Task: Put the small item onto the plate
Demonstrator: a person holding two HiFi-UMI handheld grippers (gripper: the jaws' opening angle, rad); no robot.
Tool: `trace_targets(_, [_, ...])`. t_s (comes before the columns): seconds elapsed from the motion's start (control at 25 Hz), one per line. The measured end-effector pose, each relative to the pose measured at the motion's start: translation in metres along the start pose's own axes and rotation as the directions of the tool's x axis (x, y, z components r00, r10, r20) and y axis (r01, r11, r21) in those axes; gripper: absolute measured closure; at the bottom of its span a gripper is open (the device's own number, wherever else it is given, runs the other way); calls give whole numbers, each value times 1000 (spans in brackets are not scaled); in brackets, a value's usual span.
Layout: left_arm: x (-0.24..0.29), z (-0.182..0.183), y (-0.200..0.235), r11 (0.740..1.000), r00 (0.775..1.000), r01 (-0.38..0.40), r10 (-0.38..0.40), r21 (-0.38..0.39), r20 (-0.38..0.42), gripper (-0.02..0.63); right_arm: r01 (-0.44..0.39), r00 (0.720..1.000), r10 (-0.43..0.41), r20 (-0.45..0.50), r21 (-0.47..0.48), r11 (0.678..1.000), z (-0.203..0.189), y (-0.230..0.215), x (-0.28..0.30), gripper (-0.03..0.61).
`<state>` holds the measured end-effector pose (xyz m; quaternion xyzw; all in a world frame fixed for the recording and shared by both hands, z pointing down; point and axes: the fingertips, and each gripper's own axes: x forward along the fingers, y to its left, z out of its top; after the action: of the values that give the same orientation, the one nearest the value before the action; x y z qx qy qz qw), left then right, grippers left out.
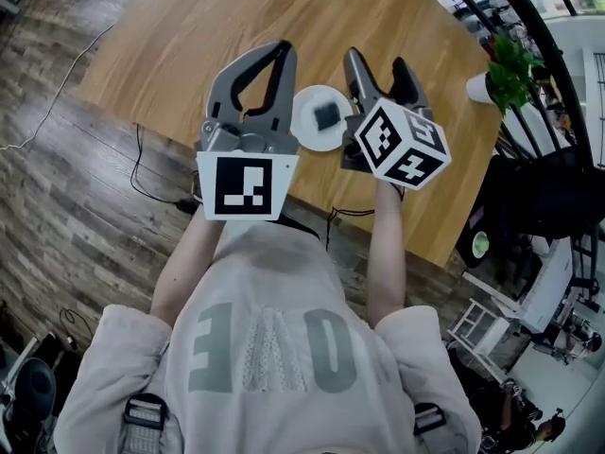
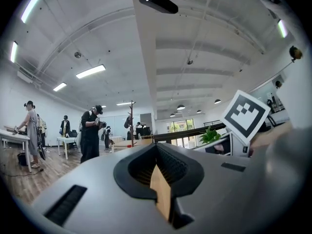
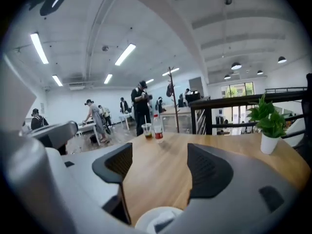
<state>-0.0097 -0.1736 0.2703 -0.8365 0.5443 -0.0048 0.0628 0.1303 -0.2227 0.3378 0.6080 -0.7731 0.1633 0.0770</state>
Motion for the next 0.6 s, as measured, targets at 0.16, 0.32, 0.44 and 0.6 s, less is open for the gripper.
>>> trace_targets(0.16, [-1,19,-8,999,998,44,-44,-3,39,604,23,983,-22,180,-3,1000,51,15,-37,245])
trace_targets(0.32, [0,41,-17,994,991,109,-107,-21,81,604,86,938,-77,338,-15,996,88,27,-82,246])
trace_targets(0.44, [0,60,-25,989,983,143,-139,-24,118,604,131,908,-97,407,-56,990,100,32,-111,245])
trace_targets(0.6, [0,83,-42,982,967,190,-184,-17,174,604,229,857,-191,478,-23,973,101,22,-152,270])
